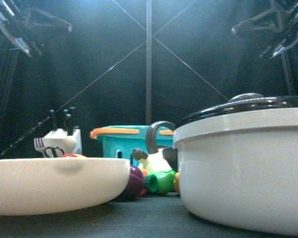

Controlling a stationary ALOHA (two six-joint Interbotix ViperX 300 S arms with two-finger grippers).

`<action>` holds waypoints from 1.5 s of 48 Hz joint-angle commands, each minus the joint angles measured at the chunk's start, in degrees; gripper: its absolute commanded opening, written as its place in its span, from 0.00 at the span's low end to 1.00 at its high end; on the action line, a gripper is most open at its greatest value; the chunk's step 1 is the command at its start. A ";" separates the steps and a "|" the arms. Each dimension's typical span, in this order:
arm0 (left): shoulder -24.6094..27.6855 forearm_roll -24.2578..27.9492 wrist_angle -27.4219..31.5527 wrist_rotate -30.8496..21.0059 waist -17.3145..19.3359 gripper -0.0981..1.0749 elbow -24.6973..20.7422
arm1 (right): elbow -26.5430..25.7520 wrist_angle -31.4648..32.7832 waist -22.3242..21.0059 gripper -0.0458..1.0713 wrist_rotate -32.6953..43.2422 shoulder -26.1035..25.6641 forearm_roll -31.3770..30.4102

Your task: Grab kettle handle

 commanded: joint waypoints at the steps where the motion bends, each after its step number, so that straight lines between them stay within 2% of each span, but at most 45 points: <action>1: 1.58 -0.09 -1.85 -0.26 -1.41 0.02 -0.97 | -1.41 -0.70 -0.44 0.02 0.18 1.67 -0.18; 8: 5.19 -0.09 -4.13 -0.18 -2.20 0.06 -1.32 | -3.43 -1.14 -2.02 0.06 0.62 6.59 0.09; 18: 11.51 -0.09 -7.47 -0.09 -2.29 0.06 -1.58 | -9.67 -0.88 -3.87 0.08 0.62 17.31 -0.18; 27: 12.66 -0.09 -8.88 -0.09 -2.29 0.06 -1.41 | -15.91 1.76 -5.01 0.09 0.70 25.66 0.26; 30: 12.66 -0.09 -8.96 -0.09 -2.29 0.06 -1.41 | -17.93 4.31 -5.54 0.13 0.70 27.95 0.53; 37: 12.66 -0.09 -8.96 0.00 -2.29 0.06 -1.41 | -21.45 10.37 -6.59 0.29 0.70 31.55 0.53; 46: 12.74 0.00 -8.96 0.09 -2.29 0.06 -1.41 | -25.14 16.52 -6.77 0.63 0.53 36.21 0.00; 54: 12.66 0.00 -8.96 0.18 -2.29 0.06 -1.32 | -27.69 19.86 -6.77 0.86 0.18 41.13 -2.20; 60: 12.74 -0.09 -8.96 0.18 -2.29 0.06 -1.23 | -29.18 21.45 -6.59 0.94 0.35 44.47 -4.48; 72: 12.66 -0.09 -8.96 0.00 -2.37 0.06 -0.97 | -30.85 23.12 -7.03 0.94 0.35 48.43 -7.38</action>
